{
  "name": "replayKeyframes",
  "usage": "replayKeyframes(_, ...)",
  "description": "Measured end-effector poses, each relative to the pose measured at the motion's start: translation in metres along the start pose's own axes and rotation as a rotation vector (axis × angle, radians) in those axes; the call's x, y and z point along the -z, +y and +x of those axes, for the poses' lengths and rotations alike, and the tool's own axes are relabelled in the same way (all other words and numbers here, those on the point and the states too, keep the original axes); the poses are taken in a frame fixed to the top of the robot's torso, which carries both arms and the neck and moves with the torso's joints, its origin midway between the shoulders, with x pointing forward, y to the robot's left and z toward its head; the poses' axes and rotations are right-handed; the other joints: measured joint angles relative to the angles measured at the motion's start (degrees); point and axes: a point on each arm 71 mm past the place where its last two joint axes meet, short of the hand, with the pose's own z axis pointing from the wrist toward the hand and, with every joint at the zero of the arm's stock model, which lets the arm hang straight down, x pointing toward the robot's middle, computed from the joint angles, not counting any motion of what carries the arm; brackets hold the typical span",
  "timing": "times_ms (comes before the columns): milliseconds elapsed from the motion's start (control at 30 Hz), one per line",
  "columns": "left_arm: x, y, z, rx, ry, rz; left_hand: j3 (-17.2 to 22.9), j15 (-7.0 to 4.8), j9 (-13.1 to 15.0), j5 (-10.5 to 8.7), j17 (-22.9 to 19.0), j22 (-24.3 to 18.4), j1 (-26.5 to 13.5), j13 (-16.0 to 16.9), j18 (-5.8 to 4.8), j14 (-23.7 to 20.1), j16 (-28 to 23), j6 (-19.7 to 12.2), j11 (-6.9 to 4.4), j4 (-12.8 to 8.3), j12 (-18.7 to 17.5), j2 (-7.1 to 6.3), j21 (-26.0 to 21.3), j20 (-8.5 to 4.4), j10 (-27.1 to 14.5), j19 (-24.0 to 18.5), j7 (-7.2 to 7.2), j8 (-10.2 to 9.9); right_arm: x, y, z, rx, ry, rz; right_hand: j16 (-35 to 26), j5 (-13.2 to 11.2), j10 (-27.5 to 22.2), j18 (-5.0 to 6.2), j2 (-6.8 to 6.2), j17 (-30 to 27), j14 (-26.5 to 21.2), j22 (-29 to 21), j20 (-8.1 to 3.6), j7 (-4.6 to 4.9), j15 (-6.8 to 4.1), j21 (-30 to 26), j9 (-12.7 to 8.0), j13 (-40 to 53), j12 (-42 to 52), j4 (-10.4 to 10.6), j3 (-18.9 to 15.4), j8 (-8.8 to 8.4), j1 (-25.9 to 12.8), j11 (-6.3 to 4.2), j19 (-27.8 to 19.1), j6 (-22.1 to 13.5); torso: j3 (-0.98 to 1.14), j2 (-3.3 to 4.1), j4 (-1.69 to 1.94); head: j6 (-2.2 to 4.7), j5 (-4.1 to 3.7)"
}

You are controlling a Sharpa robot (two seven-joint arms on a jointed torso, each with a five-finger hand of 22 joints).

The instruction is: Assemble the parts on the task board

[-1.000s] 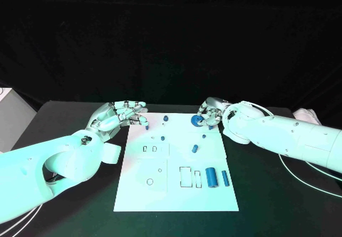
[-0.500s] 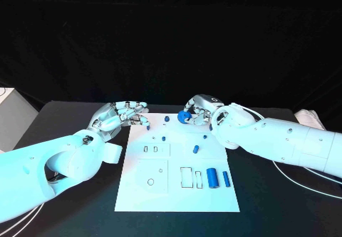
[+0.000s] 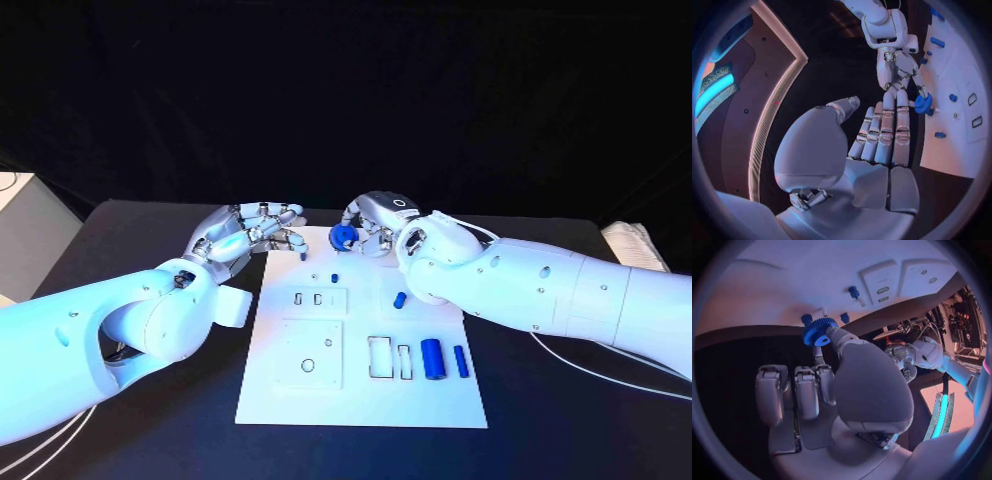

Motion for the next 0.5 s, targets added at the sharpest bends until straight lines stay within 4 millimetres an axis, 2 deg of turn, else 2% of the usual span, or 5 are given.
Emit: replayKeyframes(500,-0.001,0.0,0.001,0.001,0.002,-0.001,0.0,0.0,0.0,0.0,0.0,0.0,0.0,0.0,0.0,0.0,0.0,0.0,0.0,0.0,0.0,0.0,0.0,0.0,0.0,0.0,0.0,0.0,-0.006,0.01,0.014,0.025,0.026,-0.005,0.0,-0.3,0.0,0.04,-0.24,0.0,0.0,0.0,0.0,0.04,0.0,0.0,0.0,0.0,0.0,0.2,0.2,0.0,-0.2,0.0,0.0,0.0,0.12,0.03,-0.08,-0.41,0.43)
